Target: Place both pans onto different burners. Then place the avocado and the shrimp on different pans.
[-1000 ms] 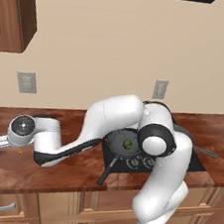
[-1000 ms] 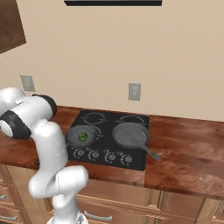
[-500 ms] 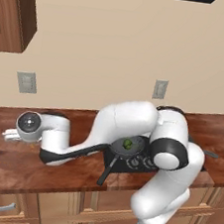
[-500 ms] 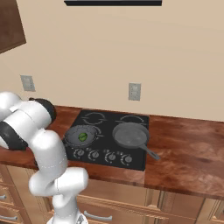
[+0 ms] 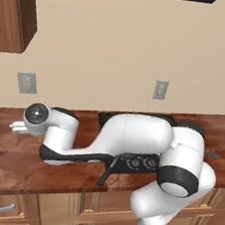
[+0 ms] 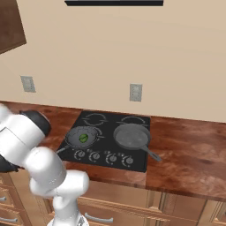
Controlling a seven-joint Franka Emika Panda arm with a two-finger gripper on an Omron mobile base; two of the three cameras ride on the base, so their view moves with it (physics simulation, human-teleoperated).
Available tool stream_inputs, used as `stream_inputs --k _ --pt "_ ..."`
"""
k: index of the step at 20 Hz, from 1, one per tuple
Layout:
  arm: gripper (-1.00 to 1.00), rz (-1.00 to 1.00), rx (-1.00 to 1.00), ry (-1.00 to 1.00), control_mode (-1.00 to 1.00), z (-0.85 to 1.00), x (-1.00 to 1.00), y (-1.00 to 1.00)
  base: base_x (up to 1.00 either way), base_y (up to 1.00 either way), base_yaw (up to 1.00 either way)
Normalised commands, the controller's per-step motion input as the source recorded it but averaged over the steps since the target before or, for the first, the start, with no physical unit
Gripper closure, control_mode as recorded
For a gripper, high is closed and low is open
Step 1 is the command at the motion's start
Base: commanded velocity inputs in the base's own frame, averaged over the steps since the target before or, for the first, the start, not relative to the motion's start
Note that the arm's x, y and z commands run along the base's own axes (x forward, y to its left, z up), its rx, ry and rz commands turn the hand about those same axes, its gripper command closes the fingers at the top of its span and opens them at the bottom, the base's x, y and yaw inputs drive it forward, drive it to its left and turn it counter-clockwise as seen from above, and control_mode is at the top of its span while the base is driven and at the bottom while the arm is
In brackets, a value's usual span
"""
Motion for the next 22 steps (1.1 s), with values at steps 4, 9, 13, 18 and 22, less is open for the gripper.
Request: stream_inputs --k 4,9,13,18,22 --pt "1.0 0.25 0.0 0.0 -1.0 0.19 0.0 -0.41 0.0 0.0 0.0" --pt "1.0 0.24 0.0 0.0 -1.0 0.0 0.0 -0.47 0.0 0.0 0.0" --pt "1.0 0.22 -0.01 0.0 -1.0 0.0 0.0 -0.45 0.0 0.0 0.0" --pt "1.0 0.15 -0.05 0.0 -1.0 0.08 0.0 -0.4 0.0 0.0 0.0" --pt "1.0 0.05 -0.09 0.0 -1.0 0.11 -0.02 -0.38 0.0 0.0 0.0"
